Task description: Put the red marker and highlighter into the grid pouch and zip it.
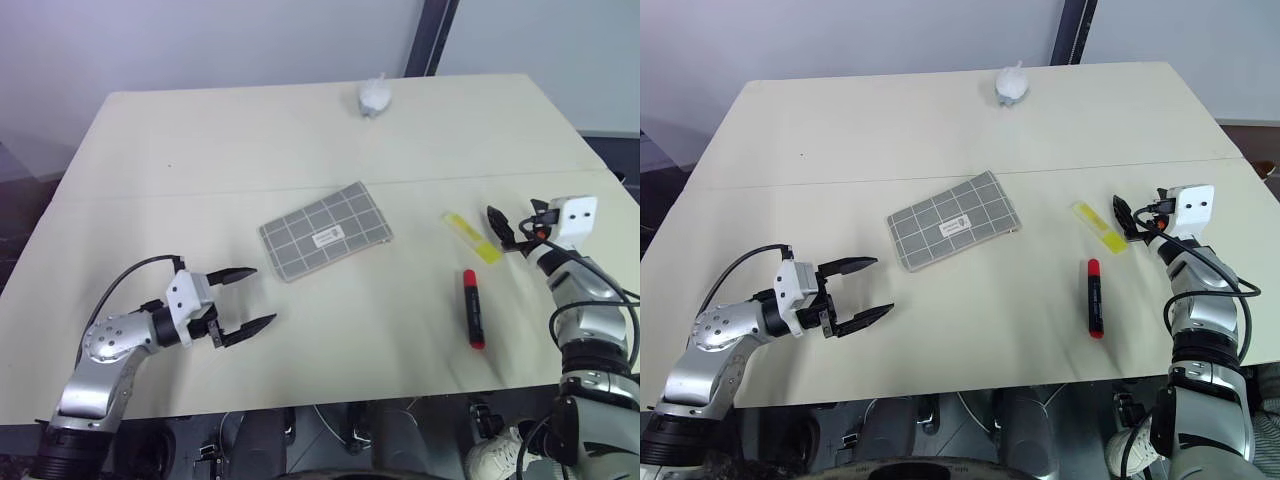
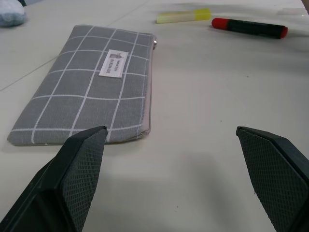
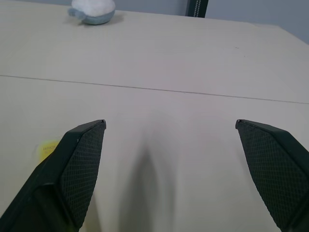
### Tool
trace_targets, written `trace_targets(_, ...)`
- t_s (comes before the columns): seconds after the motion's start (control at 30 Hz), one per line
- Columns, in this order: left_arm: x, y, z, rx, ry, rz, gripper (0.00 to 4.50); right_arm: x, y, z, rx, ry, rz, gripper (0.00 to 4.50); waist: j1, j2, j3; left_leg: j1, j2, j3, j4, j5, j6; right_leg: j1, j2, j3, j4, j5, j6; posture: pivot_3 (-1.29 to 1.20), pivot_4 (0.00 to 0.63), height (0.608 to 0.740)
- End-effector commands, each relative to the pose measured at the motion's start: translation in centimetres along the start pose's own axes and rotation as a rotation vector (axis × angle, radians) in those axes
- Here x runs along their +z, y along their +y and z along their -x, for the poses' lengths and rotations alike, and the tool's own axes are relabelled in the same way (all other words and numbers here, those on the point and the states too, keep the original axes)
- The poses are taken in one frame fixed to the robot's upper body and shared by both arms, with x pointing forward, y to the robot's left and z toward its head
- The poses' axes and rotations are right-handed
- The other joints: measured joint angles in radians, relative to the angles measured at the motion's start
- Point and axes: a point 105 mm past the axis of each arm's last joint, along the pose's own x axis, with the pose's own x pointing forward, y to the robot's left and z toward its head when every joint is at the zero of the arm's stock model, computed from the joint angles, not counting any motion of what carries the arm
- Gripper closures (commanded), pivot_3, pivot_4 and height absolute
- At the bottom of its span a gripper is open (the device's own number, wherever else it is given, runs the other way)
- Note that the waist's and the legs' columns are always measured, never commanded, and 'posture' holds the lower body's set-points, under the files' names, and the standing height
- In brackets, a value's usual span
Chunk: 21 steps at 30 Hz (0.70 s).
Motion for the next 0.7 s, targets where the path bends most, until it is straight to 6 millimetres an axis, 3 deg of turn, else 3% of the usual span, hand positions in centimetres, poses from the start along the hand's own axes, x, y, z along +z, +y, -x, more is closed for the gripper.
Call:
trace_targets(0.03,0.7,0.5,0.1,0.016,-0.009,-0.037,0.01,1.2,-0.3,0.0,-0.006,-0.047,0.024,0.03,0.000,0.000,0.000,0.000,0.000,0.000,0.000,0.000,0.000,0.000,0.000,0.000,0.000,0.000,0.000,0.00,0.150,0.740)
trace_targets(0.1,0.6,0.7,0.2,0.029,-0.006,-0.051,0.01,1.3,0.1,-0.1,0.016,-0.048,0.030,0.03,0.000,0.000,0.000,0.000,0.000,0.000,0.000,0.000,0.000,0.000,0.000,0.000,0.000,0.000,0.000,0.00,0.150,0.740)
trace_targets(0.17,0.6,1.4,0.3,0.065,-0.007,-0.081,0.01,2.1,1.7,-0.4,0.093,-0.066,0.075,0.03,0.000,0.000,0.000,0.000,0.000,0.000,0.000,0.000,0.000,0.000,0.000,0.000,0.000,0.000,0.000,0.00,0.150,0.740)
trace_targets(0.27,0.6,3.8,0.6,0.183,-0.001,-0.214,0.01,3.9,7.1,-1.0,0.328,-0.121,0.173,0.03,-0.001,0.001,0.000,0.000,0.000,0.000,0.000,0.000,0.000,-0.001,0.000,0.000,0.000,0.000,0.000,0.00,0.150,0.740)
trace_targets(0.37,-0.1,5.3,0.9,0.233,0.036,-0.261,0.01,5.0,11.6,-1.5,0.444,-0.163,0.129,0.03,-0.004,0.001,0.000,0.000,0.002,0.000,0.000,0.000,0.000,-0.001,0.002,0.000,0.001,0.000,0.000,0.00,0.150,0.740)
trace_targets(0.47,-1.0,6.2,1.2,0.245,0.080,-0.338,0.00,5.6,16.8,-2.7,0.508,-0.190,0.113,0.85,-0.009,0.001,0.000,0.000,0.003,0.000,0.000,0.000,0.000,-0.001,0.004,0.000,0.001,0.000,0.000,0.00,0.150,0.740)
trace_targets(0.6,-0.9,7.5,0.1,0.266,0.096,-0.519,0.00,5.0,20.8,-4.9,0.502,-0.177,0.239,2.94,0.003,0.001,0.000,-0.001,0.003,0.002,0.000,0.001,-0.001,-0.004,0.004,0.000,0.003,0.001,0.000,0.00,0.150,0.740)
trace_targets(0.7,-1.1,7.4,-1.2,0.221,0.102,-0.649,0.00,4.3,22.4,-6.1,0.509,-0.165,0.350,4.44,0.005,0.001,0.000,-0.001,0.002,0.004,0.000,0.002,-0.002,-0.005,0.003,0.000,0.002,0.001,-0.001,0.00,0.150,0.740)
